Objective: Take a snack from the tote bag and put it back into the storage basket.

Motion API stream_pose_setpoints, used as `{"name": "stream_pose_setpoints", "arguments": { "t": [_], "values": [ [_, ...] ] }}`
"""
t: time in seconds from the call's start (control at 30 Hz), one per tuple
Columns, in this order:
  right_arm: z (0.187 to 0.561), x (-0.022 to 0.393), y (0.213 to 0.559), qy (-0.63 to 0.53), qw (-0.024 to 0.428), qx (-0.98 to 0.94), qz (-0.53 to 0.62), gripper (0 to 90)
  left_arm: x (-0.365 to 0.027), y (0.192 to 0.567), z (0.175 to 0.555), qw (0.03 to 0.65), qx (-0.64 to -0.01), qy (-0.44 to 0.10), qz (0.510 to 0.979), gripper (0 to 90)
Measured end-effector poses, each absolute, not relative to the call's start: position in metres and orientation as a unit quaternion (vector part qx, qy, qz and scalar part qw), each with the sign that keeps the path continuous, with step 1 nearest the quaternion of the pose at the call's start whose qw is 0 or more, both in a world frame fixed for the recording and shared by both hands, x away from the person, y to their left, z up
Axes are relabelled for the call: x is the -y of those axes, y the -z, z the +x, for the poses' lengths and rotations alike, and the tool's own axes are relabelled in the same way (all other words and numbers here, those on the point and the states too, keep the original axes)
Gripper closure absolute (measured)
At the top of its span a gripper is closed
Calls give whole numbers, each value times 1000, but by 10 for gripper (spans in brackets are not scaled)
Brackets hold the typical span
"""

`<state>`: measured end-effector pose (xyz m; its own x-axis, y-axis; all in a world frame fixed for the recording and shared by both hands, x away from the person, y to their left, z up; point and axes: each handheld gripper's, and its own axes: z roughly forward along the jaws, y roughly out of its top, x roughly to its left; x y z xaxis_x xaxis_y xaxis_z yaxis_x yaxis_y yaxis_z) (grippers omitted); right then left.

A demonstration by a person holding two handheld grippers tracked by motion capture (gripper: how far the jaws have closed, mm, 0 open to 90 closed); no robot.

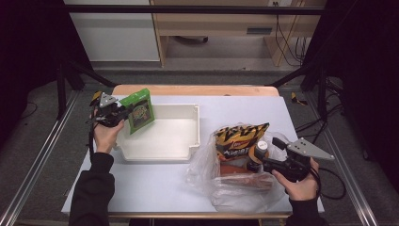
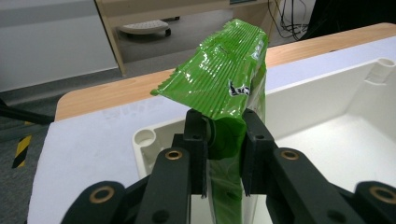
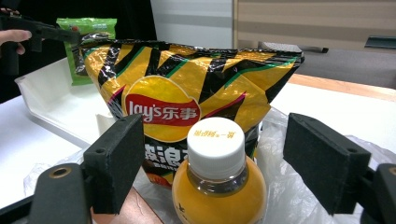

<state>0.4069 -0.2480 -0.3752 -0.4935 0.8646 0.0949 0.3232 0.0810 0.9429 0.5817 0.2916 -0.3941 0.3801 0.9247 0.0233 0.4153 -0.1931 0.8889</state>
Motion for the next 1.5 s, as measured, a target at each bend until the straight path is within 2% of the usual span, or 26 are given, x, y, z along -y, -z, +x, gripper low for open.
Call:
{"name": "stream_pose_setpoints", "arguments": {
  "t": [0.3, 0.67, 0.83, 0.97, 1.07, 1.17, 1.23, 1.27, 1.5],
  "values": [
    [409, 247, 377, -520, 258, -691, 430, 211, -297, 401, 588, 430, -479, -285, 710, 744],
    [409, 246, 378, -518, 257, -693, 431, 211, -300, 409, 594, 398, -499, -284, 715, 669],
    [409, 245, 379, -516, 253, -695, 432, 211, -300, 411, 595, 382, -508, -289, 716, 582],
    [409, 246, 378, -518, 255, -694, 431, 211, -304, 410, 590, 393, -509, -288, 710, 515],
    [408, 246, 377, -518, 255, -692, 432, 211, -304, 410, 586, 393, -508, -288, 710, 549],
    [408, 247, 377, -519, 257, -693, 430, 211, -302, 409, 585, 381, -517, -293, 708, 697],
    [408, 246, 377, -518, 256, -694, 430, 211, -300, 408, 586, 378, -522, -300, 704, 732],
    [408, 246, 377, -517, 255, -694, 431, 211, -299, 408, 586, 380, -523, -301, 701, 802],
    [408, 246, 377, -518, 253, -694, 431, 211, -298, 410, 593, 369, -530, -305, 700, 815]
  ]
}}
